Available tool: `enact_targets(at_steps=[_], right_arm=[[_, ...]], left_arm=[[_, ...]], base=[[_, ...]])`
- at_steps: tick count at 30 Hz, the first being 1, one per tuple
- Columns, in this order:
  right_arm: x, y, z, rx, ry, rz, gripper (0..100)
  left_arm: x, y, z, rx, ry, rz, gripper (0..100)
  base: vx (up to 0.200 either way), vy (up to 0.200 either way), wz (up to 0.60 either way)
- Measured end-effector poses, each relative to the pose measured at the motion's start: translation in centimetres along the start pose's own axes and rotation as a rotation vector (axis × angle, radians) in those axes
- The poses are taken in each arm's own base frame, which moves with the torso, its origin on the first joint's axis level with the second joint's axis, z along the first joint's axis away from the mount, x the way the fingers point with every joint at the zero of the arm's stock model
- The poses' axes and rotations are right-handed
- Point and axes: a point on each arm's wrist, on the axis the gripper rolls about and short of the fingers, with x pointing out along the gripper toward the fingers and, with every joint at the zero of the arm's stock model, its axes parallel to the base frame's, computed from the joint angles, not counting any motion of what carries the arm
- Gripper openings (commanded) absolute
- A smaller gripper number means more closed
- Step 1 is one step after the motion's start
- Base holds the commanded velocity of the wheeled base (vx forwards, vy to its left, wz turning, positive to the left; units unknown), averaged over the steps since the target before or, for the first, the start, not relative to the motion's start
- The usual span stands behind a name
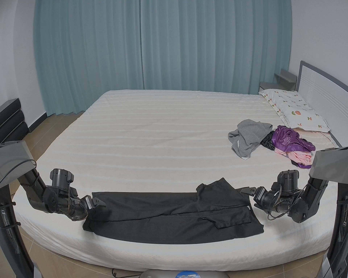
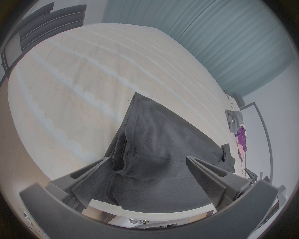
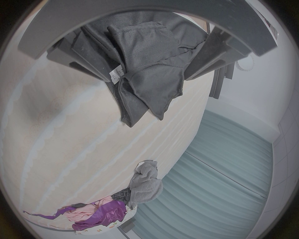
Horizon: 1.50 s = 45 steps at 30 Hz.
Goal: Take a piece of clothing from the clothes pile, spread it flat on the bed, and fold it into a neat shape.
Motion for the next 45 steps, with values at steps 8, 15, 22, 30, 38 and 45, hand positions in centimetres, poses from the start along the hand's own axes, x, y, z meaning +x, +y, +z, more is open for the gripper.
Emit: enact_targets(at_steps=[8,15,22,30,38,45], right_arm=[[0.0,-0.1,-0.1,0.001,0.002,-0.003,100],[0.0,-0.1,-0.1,0.0,0.005,-0.004,100],[0.0,0.0,-0.2,-0.001,0.007,-0.003,100],[-0.8,0.9,-0.5,-0.016,0.004,0.012,100],[-1.1,3.0,-2.3,-0.049,-0.038,-0.032,100],[0.5,3.3,-2.9,-0.06,-0.031,-0.097,100]], left_arm=[[0.4,0.1,-0.1,0.002,-0.002,0.026,0],[-0.2,0.7,0.2,-0.019,-0.017,0.047,0],[-1.2,0.6,0.7,-0.026,-0.049,0.041,0],[-2.4,0.2,0.9,-0.02,-0.078,0.022,0],[-3.4,-0.3,1.2,-0.017,-0.111,0.001,0],[-3.9,-0.6,1.4,-0.014,-0.127,-0.009,0]], base=[[0.0,0.0,0.0],[0.0,0.0,0.0],[0.0,0.0,0.0],[0.0,0.0,0.0],[0.0,0.0,0.0],[0.0,0.0,0.0]])
